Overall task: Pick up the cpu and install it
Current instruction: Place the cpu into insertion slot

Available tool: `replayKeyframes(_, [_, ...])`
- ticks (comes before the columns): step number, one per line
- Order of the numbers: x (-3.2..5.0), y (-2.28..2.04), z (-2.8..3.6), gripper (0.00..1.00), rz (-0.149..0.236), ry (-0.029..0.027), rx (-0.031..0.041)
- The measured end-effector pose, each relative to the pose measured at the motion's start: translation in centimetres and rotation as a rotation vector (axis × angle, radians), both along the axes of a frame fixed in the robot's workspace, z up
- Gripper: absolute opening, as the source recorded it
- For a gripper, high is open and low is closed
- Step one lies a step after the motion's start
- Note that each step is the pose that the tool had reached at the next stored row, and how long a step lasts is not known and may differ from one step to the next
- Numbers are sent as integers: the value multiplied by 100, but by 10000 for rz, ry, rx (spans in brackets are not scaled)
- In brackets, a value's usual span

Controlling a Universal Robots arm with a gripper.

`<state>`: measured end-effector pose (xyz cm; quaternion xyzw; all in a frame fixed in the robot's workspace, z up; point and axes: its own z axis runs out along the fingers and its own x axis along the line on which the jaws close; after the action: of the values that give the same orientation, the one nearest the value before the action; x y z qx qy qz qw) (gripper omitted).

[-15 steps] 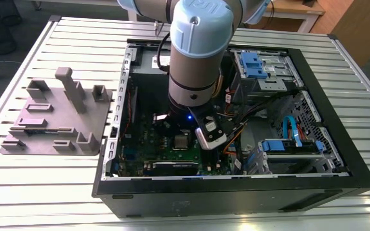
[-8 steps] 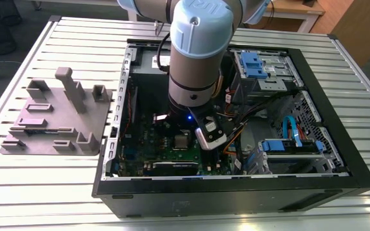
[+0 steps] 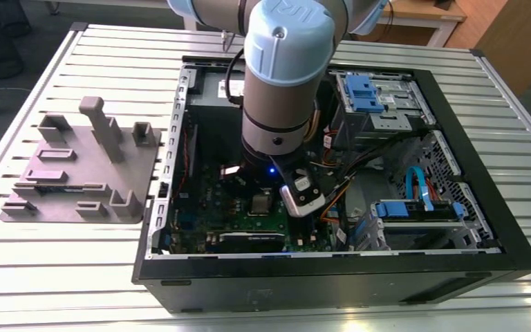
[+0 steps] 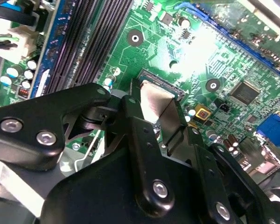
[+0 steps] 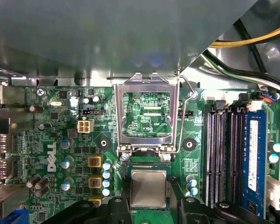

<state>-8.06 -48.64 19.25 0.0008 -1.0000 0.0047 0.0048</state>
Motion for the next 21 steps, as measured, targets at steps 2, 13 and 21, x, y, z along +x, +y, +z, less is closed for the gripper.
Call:
replayKeyframes(2, [-1, -6, 30, 41, -1, 9, -14])
replayKeyframes(13, [-27, -12, 22, 41, -1, 9, 3])
replayKeyframes(21, [-26, -12, 12, 41, -13, 9, 16])
